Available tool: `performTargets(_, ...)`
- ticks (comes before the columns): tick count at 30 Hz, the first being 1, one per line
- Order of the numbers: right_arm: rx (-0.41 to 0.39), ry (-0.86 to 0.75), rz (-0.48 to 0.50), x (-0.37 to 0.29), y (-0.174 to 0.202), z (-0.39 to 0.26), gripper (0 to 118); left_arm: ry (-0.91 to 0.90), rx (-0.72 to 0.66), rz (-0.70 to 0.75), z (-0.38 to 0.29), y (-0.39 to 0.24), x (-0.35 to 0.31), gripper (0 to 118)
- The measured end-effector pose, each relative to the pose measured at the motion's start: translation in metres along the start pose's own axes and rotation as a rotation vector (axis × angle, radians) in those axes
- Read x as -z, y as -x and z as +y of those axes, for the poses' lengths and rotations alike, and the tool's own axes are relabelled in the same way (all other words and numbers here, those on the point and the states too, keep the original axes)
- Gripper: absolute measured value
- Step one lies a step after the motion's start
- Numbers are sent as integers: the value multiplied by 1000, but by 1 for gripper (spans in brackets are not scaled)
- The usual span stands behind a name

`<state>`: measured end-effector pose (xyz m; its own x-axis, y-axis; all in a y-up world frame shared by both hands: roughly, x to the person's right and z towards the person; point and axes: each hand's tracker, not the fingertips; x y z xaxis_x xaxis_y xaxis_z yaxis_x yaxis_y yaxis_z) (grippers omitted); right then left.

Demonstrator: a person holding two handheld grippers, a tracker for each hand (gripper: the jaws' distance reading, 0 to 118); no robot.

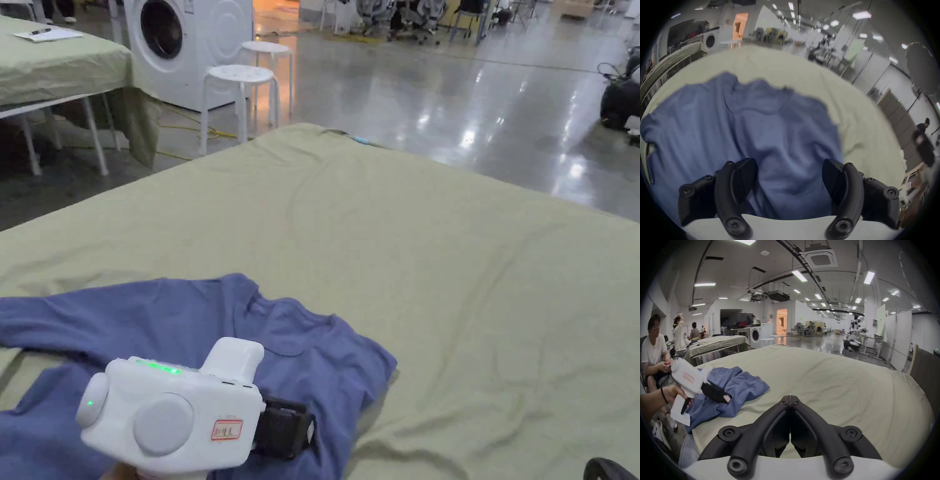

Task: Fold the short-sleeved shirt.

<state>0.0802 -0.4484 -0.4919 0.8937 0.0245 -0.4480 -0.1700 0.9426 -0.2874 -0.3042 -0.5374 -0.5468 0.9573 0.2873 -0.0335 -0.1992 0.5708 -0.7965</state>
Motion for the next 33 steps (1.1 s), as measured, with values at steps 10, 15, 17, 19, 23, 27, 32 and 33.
performTargets(10, 209, 20, -105, -36, -40, -16, 2, -81, -168, 100, -5, -18, -1, 13)
performTargets(15, 256, 31, -174, -45, -61, -24, 2, -110, -272, 11, -1, -9, -10, 13)
performTargets(17, 299, 30, -188, -50, -70, -28, 2, -152, -408, -117, -1, 1, -13, 13)
performTargets(19, 347, 31, -199, -57, -80, -31, 2, -208, -598, -289, -1, 12, -13, 13)
performTargets(23, 385, 15, -232, -71, -98, -34, 2, -275, -600, -363, 8, -10, -20, 13)
performTargets(27, 359, -16, -313, -88, -112, -35, 2, -284, -449, -376, 32, -63, -26, 13)
performTargets(32, 371, -33, -370, -114, -131, -40, 2, -284, -382, -545, 58, -134, -18, 13)
performTargets(33, 381, -38, -381, -121, -135, -42, 2, -274, -372, -583, 64, -154, -13, 13)
